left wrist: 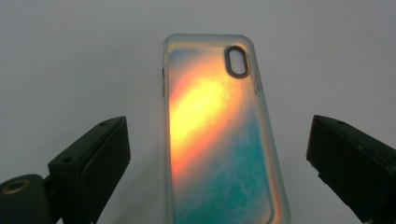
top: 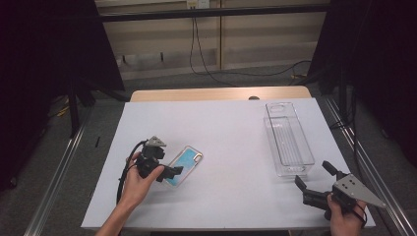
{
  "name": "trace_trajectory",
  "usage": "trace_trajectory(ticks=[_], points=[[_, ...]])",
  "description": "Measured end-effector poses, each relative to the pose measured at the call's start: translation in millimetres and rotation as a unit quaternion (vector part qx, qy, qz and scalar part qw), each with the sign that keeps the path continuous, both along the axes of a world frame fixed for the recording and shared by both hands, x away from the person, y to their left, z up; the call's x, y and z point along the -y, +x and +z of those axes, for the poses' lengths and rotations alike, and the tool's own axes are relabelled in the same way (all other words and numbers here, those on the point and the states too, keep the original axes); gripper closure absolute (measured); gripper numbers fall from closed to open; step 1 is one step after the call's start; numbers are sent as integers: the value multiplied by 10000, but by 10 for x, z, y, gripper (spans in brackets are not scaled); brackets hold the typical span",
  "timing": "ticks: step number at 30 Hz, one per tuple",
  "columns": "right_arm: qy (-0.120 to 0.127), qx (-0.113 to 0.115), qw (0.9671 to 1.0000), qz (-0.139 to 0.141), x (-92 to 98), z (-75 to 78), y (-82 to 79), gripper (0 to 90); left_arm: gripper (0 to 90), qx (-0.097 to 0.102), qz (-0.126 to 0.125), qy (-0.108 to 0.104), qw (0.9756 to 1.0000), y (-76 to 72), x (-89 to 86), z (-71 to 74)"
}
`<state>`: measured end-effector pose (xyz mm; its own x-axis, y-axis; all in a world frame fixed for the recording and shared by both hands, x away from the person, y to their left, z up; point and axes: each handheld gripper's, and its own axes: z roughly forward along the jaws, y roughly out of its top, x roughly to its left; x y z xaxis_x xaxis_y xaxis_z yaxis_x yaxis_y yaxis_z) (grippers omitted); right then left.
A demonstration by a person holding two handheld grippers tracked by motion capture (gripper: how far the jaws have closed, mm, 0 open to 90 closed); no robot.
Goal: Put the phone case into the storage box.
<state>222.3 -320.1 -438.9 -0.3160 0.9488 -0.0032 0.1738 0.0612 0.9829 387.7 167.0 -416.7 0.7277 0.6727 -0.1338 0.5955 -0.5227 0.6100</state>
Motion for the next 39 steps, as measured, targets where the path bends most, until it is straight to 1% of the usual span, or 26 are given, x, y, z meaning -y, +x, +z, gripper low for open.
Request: trace_trajectory(ticks=[1, 2, 4, 5, 7, 8, 10, 11, 13, 14, 15, 17, 18, 19, 20, 22, 24, 29, 30, 31, 32, 34, 36, 37, 38, 39], points=[[-1, 0, 10000, 1, 1, 0, 1, 0, 63, -34, -10, 23, 10000, 16, 16, -20], [-1, 1, 10000, 4, 2, 0, 3, 0, 67, -82, 51, 57, 9999, 32, 40, -41], [10, -5, 10000, 1, -2, 0, 6, 0, 62, -167, -115, 100, 9997, 70, 58, -52], [6, -2, 10000, 8, -3, 0, 7, 0, 66, -196, -175, 83, 9996, 85, 66, -51], [-3, -1, 10000, 11, -3, 0, 5, 0, 64, -155, -154, 186, 9996, 112, 92, -40], [5, -1, 10000, 5, -2, 0, 6, 0, 62, -181, -125, 143, 9997, 117, 106, -42], [11, 0, 10000, 1, 0, 0, 7, 0, 66, -184, -181, 162, 9995, 132, 121, -55], [8, 0, 10000, 5, -1, 0, 6, 0, 64, -180, -189, 241, 9994, 138, 130, -70], [5, -3, 10000, 9, -2, -1, 6, 0, 58, -301, -170, 329, 9989, 147, 148, -110], [9, -8, 10000, 14, -4, -2, 9, 0, 58, -344, -176, 335, 9987, 147, 153, -123], [14, -13, 10000, 14, -6, -2, 10, 0, 57, -355, -179, 390, 9984, 144, 160, -126], [-9, -14, 10000, 7, -9, -5, 16, 0, 57, -346, -127, 408, 9985, 142, 178, -123], [-7, -22, 10000, 16, -11, -4, 16, 0, 58, -377, -165, 432, 9982, 145, 182, -118], [-2, -20, 10000, 16, -13, -4, 16, 0, 62, -364, -180, 458, 9981, 146, 189, -117], [-2, -20, 10000, 17, -14, -3, 16, 0, 63, -393, -159, 449, 9981, 142, 202, -123], [-3, -21, 10000, 13, -14, -3, 17, 0, 63, -457, -211, 516, 9974, 156, 211, -133], [1, -23, 10000, 4, -17, -4, 21, 0, 63, -495, -187, 529, 9972, 170, 220, -146], [12, -32, 10000, 15, -19, -5, 26, 0, 64, -519, -247, 597, 9966, 186, 247, -151], [10, -34, 10000, 14, -18, -6, 26, 0, 64, -546, -202, 589, 9966, 181, 263, -162], [12, -41, 10000, 8, -17, -7, 27, 0, 64, -527, -258, 608, 9964, 190, 269, -172], [6, -40, 10000, 9, -16, -7, 27, 0, 64, -540, -214, 608, 9965, 190, 284, -182], [11, -37, 10000, 19, -20, -6, 27, 0, 64, -535, -234, 601, 9965, 201, 292, -197], [5, -35, 10000, 27, -21, -5, 26, 0, 62, -509, -273, 654, 9962, 206, 292, -195], [6, -33, 10000, 21, -19, -6, 25, 0, 62, -475, -265, 672, 9963, 206, 294, -194], [12, -38, 10000, 10, -18, -6, 26, 0, 61, -497, -245, 643, 9964, 203, 300, -199], [17, -41, 10000, 6, -17, -6, 27, 0, 57, -484, -247, 675, 9962, 199, 307, -204]])
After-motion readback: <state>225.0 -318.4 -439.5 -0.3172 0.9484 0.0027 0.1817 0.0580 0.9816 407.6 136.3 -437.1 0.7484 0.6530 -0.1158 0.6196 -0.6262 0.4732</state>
